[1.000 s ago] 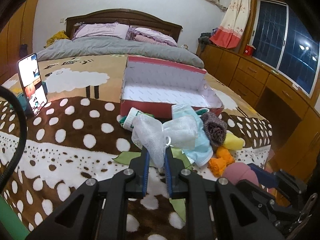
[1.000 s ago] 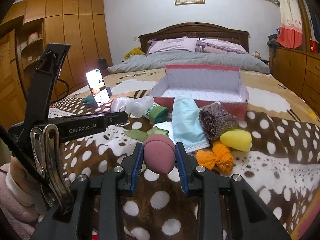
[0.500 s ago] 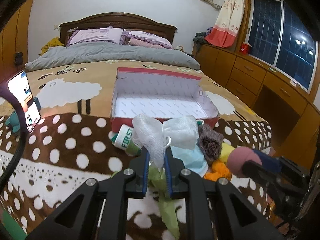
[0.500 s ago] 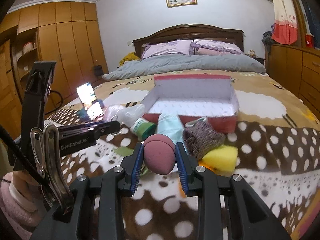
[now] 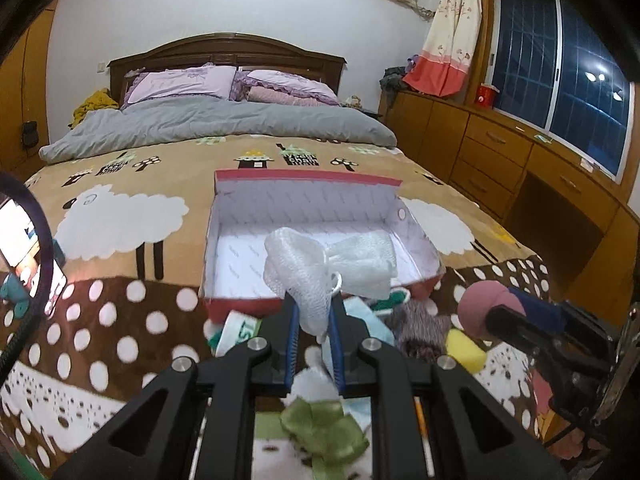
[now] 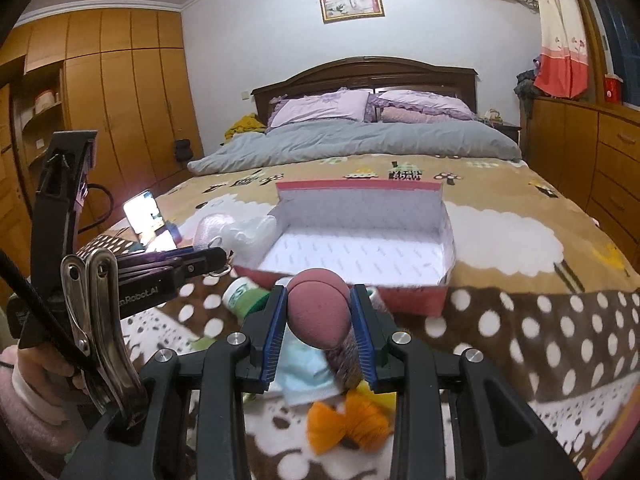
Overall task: Organize soft objects
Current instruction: 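Carry the pink ball with the right gripper while the left carries the pouch into the box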
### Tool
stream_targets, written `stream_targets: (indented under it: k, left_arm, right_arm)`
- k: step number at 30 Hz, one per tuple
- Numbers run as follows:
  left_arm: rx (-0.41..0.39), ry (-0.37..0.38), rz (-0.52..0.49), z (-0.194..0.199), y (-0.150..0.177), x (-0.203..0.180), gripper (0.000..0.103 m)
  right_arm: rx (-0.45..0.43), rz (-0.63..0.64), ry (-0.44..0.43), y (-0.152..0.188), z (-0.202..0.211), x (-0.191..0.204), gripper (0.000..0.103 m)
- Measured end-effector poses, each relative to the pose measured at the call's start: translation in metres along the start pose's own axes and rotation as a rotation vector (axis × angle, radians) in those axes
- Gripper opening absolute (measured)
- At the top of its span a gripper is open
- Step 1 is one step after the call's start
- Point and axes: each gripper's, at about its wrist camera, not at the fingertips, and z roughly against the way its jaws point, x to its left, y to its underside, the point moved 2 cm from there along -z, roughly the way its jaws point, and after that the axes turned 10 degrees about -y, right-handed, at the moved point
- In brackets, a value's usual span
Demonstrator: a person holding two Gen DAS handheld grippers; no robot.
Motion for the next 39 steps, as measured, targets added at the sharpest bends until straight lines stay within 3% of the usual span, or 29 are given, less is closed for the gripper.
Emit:
stream_targets:
  k: [27,39]
  left_arm:
    - [0.085,-0.024,-0.006,-0.113,-0.051,-0.007,0.014]
    - [0.143,-0.042,-0.022,-0.164,-0.052,-0.004,0.014]
  right_arm:
    - [0.052,-0.03,0.05,-0.055,-0.087,-0.069,0.033]
    - [0.121,-0.076,0.087,-0.066,-0.137,-0.099,0.033]
